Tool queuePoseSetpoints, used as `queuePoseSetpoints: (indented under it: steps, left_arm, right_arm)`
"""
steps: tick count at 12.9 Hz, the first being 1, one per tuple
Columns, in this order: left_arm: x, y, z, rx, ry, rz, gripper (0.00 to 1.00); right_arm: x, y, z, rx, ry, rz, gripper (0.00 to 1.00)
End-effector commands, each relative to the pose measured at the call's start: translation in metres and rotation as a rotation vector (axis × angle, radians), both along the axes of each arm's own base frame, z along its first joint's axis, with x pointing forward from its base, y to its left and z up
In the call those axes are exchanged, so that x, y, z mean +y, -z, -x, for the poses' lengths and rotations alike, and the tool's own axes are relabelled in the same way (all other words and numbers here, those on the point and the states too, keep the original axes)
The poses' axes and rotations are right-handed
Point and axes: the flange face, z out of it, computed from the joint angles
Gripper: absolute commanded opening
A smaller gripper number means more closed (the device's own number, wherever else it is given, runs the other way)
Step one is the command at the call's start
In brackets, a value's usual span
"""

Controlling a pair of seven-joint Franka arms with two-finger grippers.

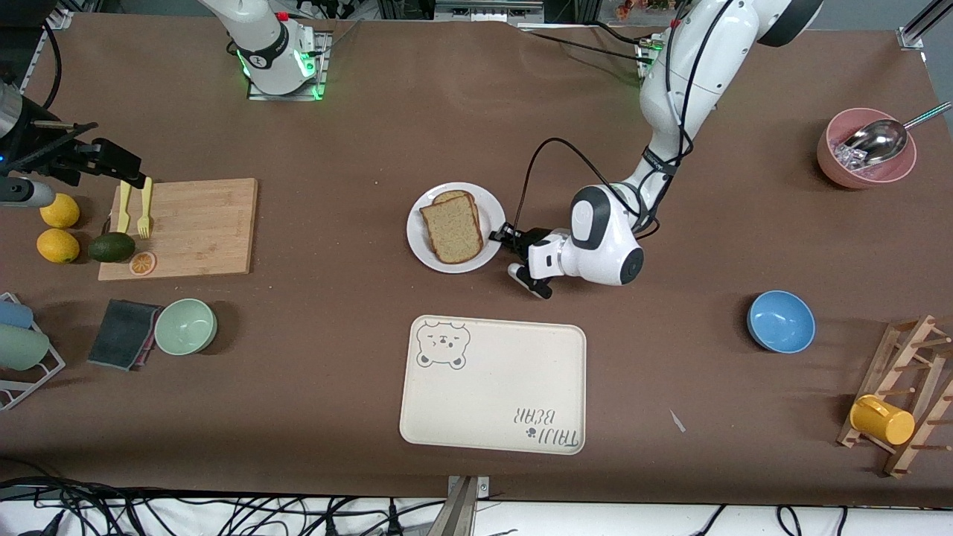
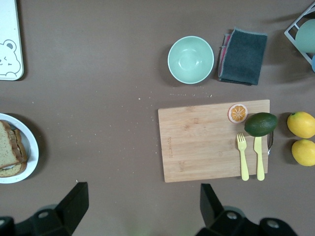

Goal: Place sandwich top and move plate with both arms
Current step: 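Grip the white plate rim with the left gripper, then slide the plate with the left gripper onto the cream tray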

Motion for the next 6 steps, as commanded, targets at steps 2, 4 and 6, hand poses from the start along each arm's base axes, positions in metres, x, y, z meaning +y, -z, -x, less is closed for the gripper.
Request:
queuePoseSetpoints:
  steps: [2,4,6]
  left_arm:
    - [0.039,-0.004,-0.028,0.019,-0.055,0.055,0.0]
    - [0.053,-0.019,-0.048,0.002,-0.082,0.082,0.0]
    - [0.059,-0.04,-0.073,-0.031,-0.132,0.116,0.0]
  right_arm:
    - [0.008,-0.006,-0.002,-0.014,-0.033,0.012,1.0]
    - [0.007,-0.006,-0.003,-0.015,-0.031,0.012,1.0]
    - [0.007,-0.006,-0.002,-0.014,-0.031,0.012,1.0]
